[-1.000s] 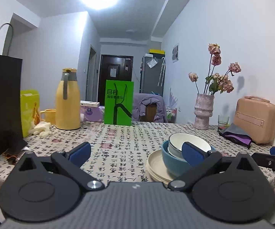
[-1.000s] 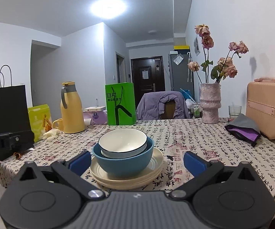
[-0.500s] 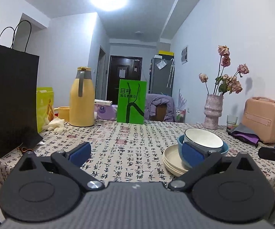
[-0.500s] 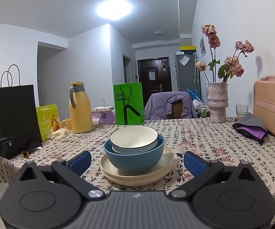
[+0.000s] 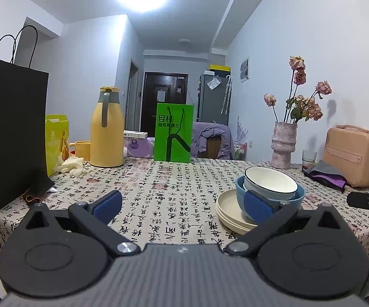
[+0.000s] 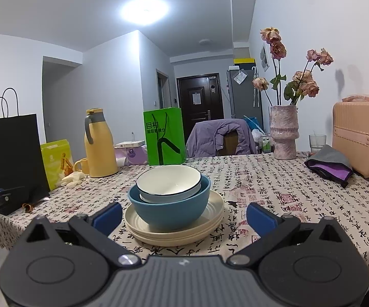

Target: Organize plates and bowls

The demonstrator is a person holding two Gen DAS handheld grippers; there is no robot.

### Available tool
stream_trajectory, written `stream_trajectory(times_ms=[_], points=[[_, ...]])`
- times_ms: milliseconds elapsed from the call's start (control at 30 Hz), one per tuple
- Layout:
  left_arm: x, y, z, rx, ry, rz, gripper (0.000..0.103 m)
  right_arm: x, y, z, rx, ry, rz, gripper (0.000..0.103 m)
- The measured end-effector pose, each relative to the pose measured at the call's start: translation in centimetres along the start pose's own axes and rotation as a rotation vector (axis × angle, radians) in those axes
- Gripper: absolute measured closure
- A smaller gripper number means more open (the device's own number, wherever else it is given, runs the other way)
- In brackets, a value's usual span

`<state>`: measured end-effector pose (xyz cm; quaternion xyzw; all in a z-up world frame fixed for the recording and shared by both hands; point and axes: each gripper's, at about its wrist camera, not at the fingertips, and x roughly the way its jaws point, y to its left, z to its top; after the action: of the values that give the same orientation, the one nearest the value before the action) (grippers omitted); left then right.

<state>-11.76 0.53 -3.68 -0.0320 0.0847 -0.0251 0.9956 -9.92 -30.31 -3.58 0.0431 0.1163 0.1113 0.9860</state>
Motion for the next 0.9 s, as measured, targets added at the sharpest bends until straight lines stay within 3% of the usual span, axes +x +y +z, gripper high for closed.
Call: stream_trajectory(times_ms=[900], points=[[0.23,0.08,-0.31,-0.001,0.012,-0.012,0.000,0.30,0.07,-0.24,-0.002,0.018,0.004,0.000]])
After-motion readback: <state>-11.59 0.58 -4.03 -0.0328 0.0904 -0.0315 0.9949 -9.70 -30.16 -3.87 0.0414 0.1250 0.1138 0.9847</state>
